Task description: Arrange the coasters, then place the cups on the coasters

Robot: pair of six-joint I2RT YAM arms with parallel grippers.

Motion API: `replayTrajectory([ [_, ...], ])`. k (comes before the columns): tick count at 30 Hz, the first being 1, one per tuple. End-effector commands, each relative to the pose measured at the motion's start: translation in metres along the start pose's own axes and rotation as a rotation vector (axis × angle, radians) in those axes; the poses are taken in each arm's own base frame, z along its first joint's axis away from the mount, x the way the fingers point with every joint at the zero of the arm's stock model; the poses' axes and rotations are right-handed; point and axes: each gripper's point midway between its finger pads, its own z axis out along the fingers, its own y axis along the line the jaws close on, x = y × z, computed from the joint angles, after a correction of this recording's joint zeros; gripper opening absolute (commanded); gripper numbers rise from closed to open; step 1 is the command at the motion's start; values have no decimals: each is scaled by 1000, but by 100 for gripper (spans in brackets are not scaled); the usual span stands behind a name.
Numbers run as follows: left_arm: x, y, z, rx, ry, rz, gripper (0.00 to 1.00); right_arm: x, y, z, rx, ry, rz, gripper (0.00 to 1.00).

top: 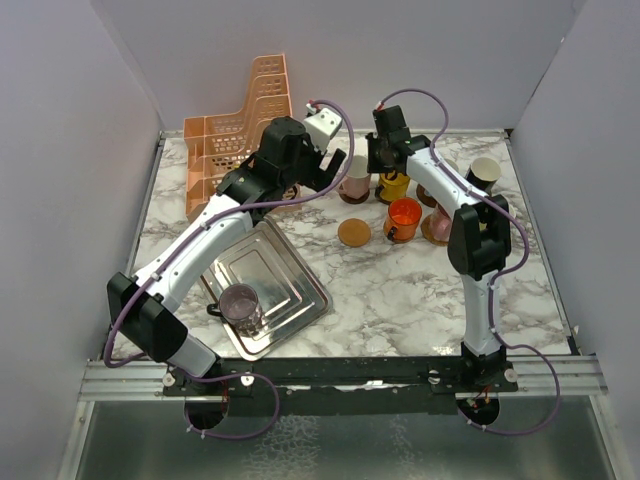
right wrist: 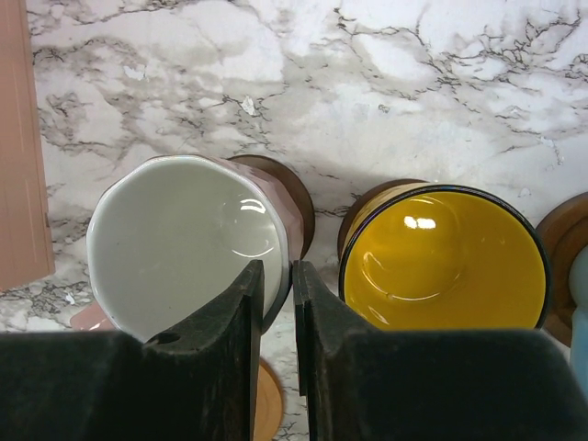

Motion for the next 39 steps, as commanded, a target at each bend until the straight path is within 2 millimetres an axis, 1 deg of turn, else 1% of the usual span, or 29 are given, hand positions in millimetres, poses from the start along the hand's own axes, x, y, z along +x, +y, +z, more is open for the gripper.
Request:
replayTrajectory([
  [1, -14, 4, -14, 8, -53, 2, 93, -11, 4, 9, -1, -39, -22, 19],
  [17, -8, 4, -15, 8, -43, 9, 93, -17, 0, 12, 18, -61, -63, 19],
  [26, -6, 5, -16, 6, -40, 13, 93, -15, 3, 16, -6, -50, -91, 18],
  [39, -5, 6, -16, 5, -38, 16, 93, -18, 5, 17, -15, -62, -123, 18],
])
